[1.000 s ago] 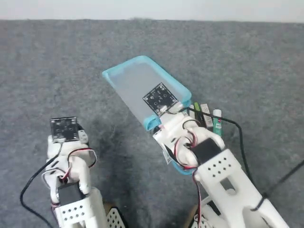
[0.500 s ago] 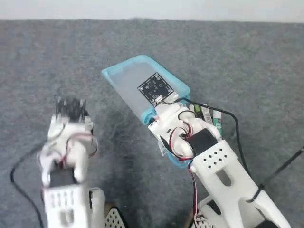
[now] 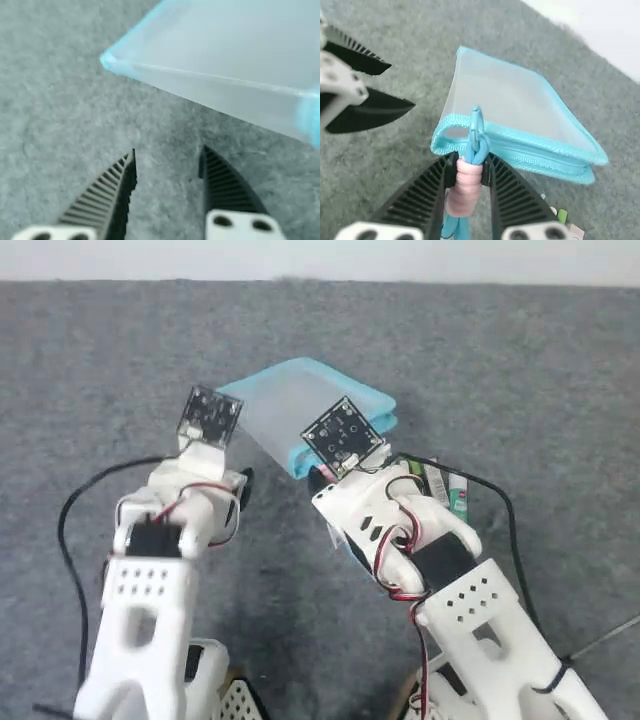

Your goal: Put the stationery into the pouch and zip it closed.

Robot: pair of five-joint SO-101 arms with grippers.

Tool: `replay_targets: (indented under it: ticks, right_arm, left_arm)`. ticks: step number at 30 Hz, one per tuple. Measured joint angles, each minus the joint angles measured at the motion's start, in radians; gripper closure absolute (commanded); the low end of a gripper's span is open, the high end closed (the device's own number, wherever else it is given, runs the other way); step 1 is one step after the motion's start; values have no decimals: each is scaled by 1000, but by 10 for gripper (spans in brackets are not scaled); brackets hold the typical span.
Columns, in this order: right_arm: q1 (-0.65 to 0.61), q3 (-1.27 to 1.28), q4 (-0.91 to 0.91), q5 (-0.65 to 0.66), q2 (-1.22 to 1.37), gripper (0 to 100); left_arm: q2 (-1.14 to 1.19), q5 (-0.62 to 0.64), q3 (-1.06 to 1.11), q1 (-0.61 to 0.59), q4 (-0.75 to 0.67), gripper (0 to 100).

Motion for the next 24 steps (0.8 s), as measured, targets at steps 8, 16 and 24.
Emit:
replay_targets:
  ticks: [8, 16, 24]
  right_arm:
    - [0, 0, -2, 3, 34, 992]
    - [0, 0, -2, 3, 34, 992]
    - [0, 0, 37, 3, 34, 992]
  left_arm:
    - [-348, -25, 83, 112, 95, 678]
    - [-376, 23, 135, 160, 31, 678]
    - [-376, 69, 189, 153, -87, 680]
